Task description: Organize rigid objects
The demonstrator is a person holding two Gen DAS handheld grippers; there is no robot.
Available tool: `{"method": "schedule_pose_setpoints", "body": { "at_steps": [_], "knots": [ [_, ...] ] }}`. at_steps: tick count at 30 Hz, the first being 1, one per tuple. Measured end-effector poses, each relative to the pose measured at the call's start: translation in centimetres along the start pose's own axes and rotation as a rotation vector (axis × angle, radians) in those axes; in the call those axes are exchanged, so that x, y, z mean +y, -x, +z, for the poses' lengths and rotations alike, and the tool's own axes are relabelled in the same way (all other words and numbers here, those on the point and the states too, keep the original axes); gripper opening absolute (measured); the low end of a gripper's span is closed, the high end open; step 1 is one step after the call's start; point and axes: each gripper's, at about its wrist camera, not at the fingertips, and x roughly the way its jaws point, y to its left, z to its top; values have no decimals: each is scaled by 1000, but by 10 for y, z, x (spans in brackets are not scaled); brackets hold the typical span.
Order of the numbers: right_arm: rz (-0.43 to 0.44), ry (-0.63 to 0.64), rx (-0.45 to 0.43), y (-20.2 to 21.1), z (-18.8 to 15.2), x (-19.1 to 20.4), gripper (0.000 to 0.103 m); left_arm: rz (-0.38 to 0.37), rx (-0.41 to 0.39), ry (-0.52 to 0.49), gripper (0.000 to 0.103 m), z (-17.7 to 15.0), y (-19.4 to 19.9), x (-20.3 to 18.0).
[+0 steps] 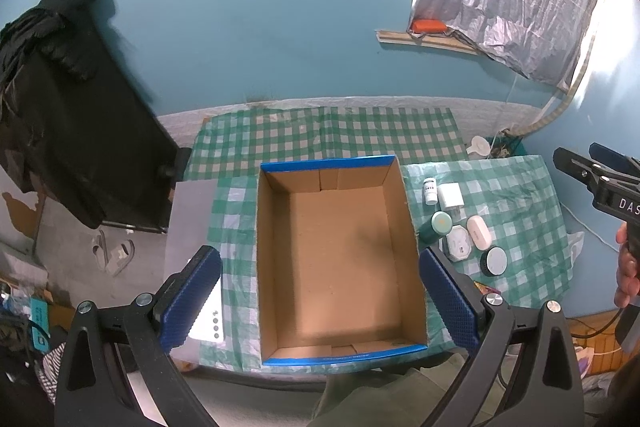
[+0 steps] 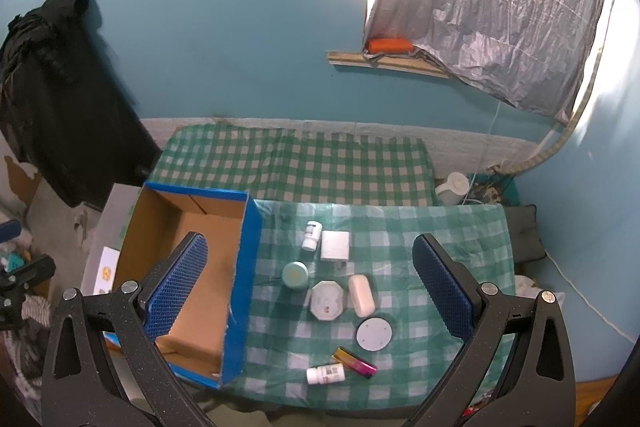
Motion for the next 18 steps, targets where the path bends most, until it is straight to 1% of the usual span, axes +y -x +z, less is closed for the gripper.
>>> {"method": "schedule_pose_setpoints", "body": {
  "at_steps": [7,18],
  "knots": [
    [-1,14,4,-1,-6,1,102,1,1,1,100,0,0,-1],
    [-2,26,13,-2,-2,4,102,1,0,-1,100,0,1,-2]
  ]
}}
